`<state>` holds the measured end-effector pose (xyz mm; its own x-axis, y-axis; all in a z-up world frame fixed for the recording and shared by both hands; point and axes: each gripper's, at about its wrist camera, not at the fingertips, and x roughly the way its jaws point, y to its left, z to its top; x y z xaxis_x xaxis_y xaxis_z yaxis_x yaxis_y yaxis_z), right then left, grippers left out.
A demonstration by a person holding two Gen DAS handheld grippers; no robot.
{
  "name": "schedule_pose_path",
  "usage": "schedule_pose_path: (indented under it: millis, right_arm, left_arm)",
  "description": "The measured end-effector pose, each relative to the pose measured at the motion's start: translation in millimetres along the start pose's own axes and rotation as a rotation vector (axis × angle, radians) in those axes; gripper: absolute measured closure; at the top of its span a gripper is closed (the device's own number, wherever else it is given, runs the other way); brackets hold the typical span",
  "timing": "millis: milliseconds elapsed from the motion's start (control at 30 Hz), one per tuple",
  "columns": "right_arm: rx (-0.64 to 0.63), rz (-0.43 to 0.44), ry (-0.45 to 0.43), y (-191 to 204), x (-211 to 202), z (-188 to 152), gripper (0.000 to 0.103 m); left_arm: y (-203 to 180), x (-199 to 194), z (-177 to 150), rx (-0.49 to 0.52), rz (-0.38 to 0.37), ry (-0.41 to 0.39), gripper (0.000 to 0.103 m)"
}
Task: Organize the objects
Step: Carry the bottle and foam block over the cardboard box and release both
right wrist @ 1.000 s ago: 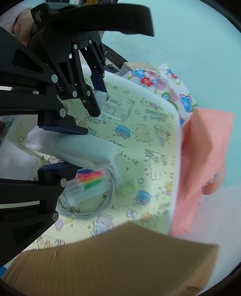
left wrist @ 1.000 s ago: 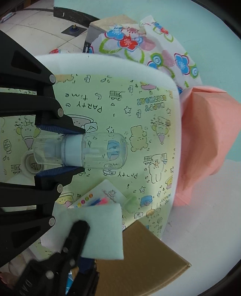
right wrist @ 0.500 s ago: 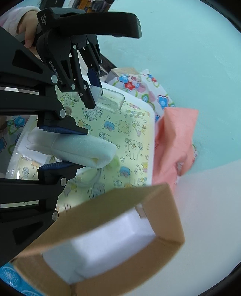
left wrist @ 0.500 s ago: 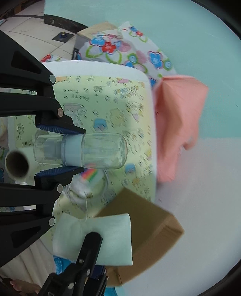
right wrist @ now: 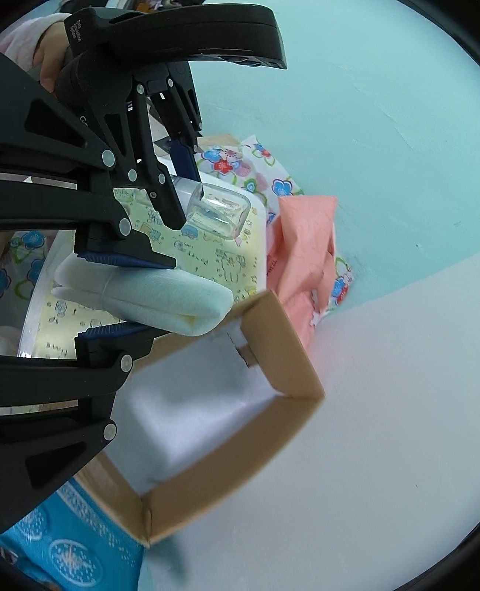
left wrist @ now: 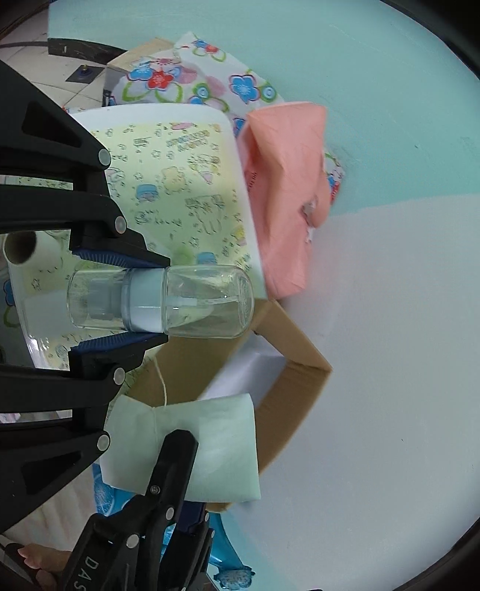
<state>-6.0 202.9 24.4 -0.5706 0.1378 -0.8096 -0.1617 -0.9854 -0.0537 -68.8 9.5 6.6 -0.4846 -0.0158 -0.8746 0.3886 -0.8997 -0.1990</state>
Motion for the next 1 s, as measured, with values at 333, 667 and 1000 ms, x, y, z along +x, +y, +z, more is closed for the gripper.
schedule_pose_path:
  millis: [333, 667, 1000]
  right_arm:
    - [0.091, -0.034, -0.021, -48, -19, 8, 0.074]
    - [0.156, -0.090, -0.015, -89, -20, 4, 0.074]
    - [0.209, -0.100, 0.022, -117, -2, 0, 0.074]
  left_arm:
    - [-37, 7, 33, 0.033, -0.013, -0.006, 0.071]
    - [-70, 35, 56, 0.068, -0.028, 0.015, 0.071]
    - [-82, 81, 70, 0.066, -0.029, 0.063, 0.071]
